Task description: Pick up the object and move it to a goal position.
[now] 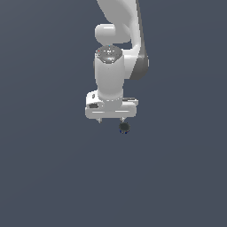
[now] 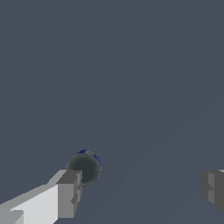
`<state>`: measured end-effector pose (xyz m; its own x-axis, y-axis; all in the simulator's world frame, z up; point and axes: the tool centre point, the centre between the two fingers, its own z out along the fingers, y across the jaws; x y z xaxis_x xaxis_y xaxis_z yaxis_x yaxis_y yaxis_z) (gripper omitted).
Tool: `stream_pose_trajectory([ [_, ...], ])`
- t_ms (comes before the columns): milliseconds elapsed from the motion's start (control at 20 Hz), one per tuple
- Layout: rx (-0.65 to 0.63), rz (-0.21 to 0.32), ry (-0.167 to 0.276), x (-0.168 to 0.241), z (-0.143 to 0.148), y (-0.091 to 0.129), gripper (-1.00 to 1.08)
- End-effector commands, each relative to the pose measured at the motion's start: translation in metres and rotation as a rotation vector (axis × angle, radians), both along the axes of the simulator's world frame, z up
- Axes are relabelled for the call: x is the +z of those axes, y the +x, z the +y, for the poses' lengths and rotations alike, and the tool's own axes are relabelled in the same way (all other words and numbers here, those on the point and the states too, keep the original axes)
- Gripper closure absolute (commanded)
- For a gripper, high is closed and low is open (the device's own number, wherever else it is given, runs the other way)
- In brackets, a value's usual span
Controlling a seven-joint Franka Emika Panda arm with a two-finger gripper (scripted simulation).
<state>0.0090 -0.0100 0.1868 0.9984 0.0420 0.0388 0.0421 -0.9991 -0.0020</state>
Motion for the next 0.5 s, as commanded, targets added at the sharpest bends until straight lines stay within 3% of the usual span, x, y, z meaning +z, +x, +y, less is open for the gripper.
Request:
stream_pose_trajectory([
  [0,0.013,0.001,-0.001,-0.003,0.001,-0.001,-0.92],
  [450,0.164,0.011,-0.013,-0.033,0.018,-0.013,-0.92],
])
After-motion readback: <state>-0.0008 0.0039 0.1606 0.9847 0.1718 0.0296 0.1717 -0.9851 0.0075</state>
